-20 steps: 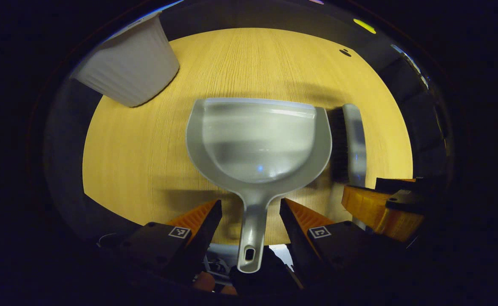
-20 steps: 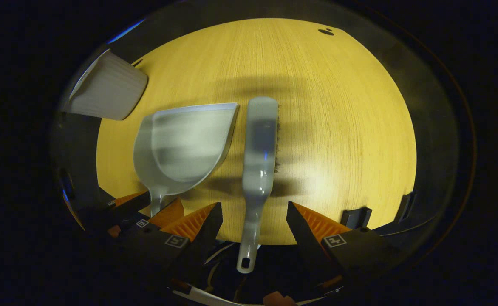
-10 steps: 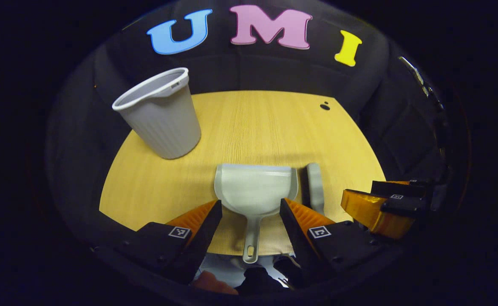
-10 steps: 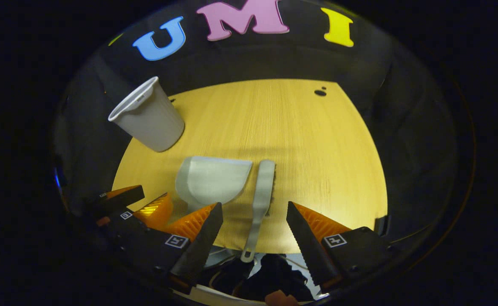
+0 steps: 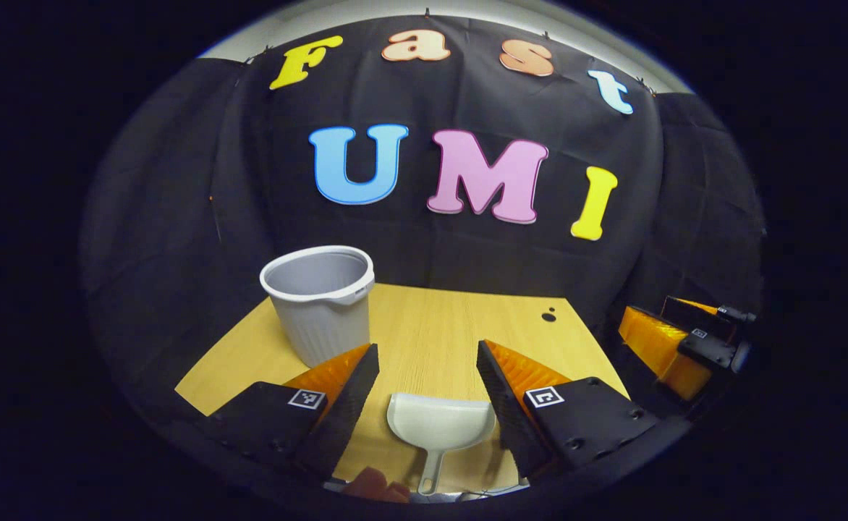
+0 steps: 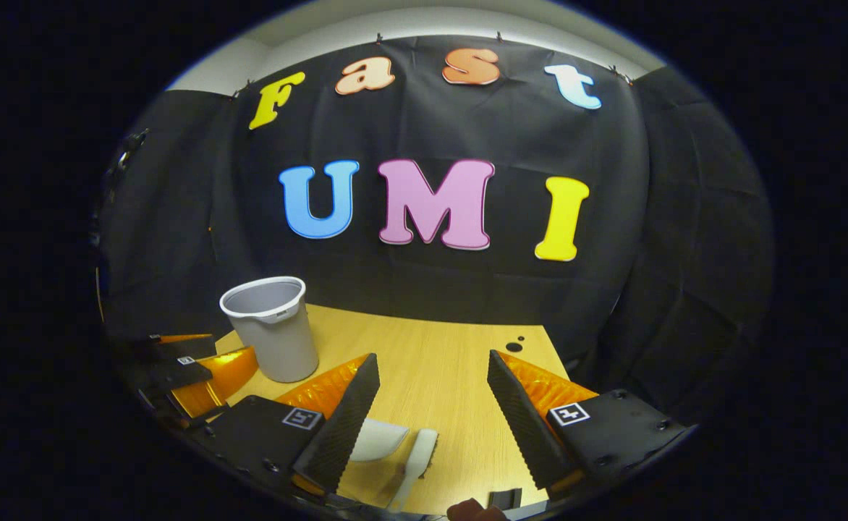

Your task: Pick up the small broom and dustpan from the desktop, sweep the trash into the dustpan with the broom, and then empty the trash into the garbage bin.

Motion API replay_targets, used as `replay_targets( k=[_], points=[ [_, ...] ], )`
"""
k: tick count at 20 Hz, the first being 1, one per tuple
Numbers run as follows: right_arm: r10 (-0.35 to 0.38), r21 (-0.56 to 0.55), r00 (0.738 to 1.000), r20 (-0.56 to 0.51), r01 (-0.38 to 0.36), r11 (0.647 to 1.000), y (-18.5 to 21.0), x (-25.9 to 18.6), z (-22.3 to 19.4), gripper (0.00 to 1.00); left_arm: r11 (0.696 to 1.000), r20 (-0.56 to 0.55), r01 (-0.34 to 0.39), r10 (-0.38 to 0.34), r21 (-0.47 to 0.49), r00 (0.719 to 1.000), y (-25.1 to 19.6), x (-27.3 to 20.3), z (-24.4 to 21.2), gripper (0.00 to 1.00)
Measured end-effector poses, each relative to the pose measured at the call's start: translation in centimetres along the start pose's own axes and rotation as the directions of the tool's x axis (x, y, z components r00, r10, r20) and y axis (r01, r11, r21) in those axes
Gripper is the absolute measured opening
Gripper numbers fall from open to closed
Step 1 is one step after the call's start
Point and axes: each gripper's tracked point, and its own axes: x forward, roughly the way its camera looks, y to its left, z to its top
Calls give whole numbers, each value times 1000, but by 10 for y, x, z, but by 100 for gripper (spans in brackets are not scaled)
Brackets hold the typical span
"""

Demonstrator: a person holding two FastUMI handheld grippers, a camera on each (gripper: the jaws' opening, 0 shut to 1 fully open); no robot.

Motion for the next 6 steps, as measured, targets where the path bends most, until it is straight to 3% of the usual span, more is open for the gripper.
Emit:
replay_targets(
  k=[5, 6],
  points=[
    [37, 0, 990, 135, -37, 999, 16, -10, 39, 97, 996, 272, -34, 9, 87, 962, 10, -34, 62, 82],
    [32, 8, 986, 161, -33, 999, 16, -12, 45, 87, 995, 294, -23, -6, 94, 956, 8, -39, 64, 82]
  ],
)
